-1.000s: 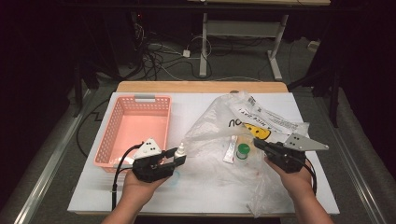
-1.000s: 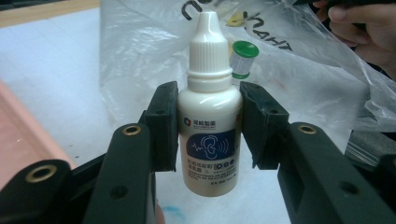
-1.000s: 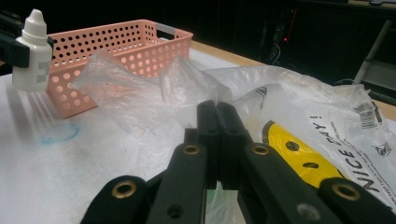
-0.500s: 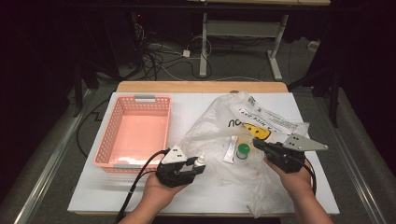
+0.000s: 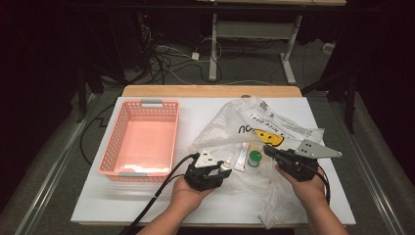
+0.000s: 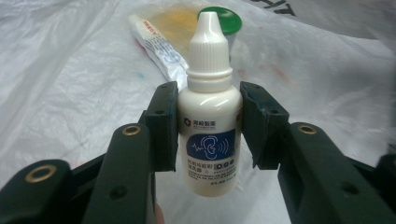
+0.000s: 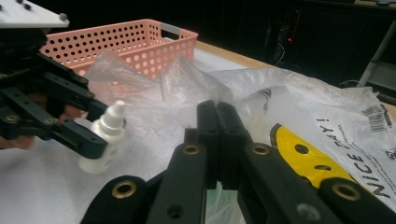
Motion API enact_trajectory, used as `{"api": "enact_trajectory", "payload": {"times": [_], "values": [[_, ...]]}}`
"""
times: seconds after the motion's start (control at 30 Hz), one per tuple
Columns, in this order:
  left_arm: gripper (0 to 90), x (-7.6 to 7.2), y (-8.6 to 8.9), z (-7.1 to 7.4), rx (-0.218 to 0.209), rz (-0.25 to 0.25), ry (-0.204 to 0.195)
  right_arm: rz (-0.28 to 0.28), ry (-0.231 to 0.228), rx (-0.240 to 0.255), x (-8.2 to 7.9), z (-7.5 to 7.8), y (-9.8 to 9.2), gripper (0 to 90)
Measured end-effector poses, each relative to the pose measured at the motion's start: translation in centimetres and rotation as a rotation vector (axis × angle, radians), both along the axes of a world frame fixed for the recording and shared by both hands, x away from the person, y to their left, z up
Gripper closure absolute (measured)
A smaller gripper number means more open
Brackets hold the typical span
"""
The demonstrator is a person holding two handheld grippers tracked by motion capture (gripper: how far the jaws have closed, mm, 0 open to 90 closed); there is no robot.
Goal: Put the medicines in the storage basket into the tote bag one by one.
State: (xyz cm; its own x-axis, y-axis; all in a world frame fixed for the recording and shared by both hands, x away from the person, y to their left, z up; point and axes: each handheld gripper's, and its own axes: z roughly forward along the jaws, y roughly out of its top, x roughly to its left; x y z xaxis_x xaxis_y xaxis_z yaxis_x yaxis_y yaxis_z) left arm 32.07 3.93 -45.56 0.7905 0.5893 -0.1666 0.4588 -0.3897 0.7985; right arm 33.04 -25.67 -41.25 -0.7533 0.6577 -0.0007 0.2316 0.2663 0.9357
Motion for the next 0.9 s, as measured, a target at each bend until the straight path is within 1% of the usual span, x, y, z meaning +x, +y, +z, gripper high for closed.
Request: {"api": "enact_trajectory", "payload": {"times": [0.1,0.2,0.27,0.37,0.53,0.6,0.73,0.8,0.9], "values": [[58.2,0.6,-1.0,-0.1,0.012,-0.006,-0.012,0.001,-0.001,0.003,0.1,0.0,0.1,90.0],[58.2,1.3,-1.9,-0.1,0.036,0.003,-0.044,0.002,-0.002,0.002,0.1,0.0,0.2,90.0],[58.1,1.9,-2.5,-0.1,0.043,0.014,-0.06,0.0,0.002,0.0,0.2,0.0,0.3,90.0],[58.1,3.0,-3.3,-0.2,0.053,0.036,-0.073,0.001,0.003,0.001,0.3,-0.1,0.3,90.0],[58.1,4.9,-4.5,-0.7,0.073,0.066,-0.114,0.002,0.003,0.003,0.4,-0.1,0.4,90.0],[58.0,5.7,-4.9,-1.0,0.079,0.082,-0.119,0.0,0.003,0.002,0.5,-0.2,0.4,90.0],[58.0,7.2,-5.7,-1.6,0.079,0.111,-0.115,-0.002,0.006,0.006,0.6,-0.2,0.3,90.0],[58.0,7.8,-6.1,-1.8,0.066,0.121,-0.105,-0.004,0.004,0.007,0.6,-0.2,0.3,90.0],[57.8,8.3,-6.6,-2.1,0.046,0.136,-0.097,-0.005,0.003,0.008,0.6,-0.1,0.2,90.0]]}}
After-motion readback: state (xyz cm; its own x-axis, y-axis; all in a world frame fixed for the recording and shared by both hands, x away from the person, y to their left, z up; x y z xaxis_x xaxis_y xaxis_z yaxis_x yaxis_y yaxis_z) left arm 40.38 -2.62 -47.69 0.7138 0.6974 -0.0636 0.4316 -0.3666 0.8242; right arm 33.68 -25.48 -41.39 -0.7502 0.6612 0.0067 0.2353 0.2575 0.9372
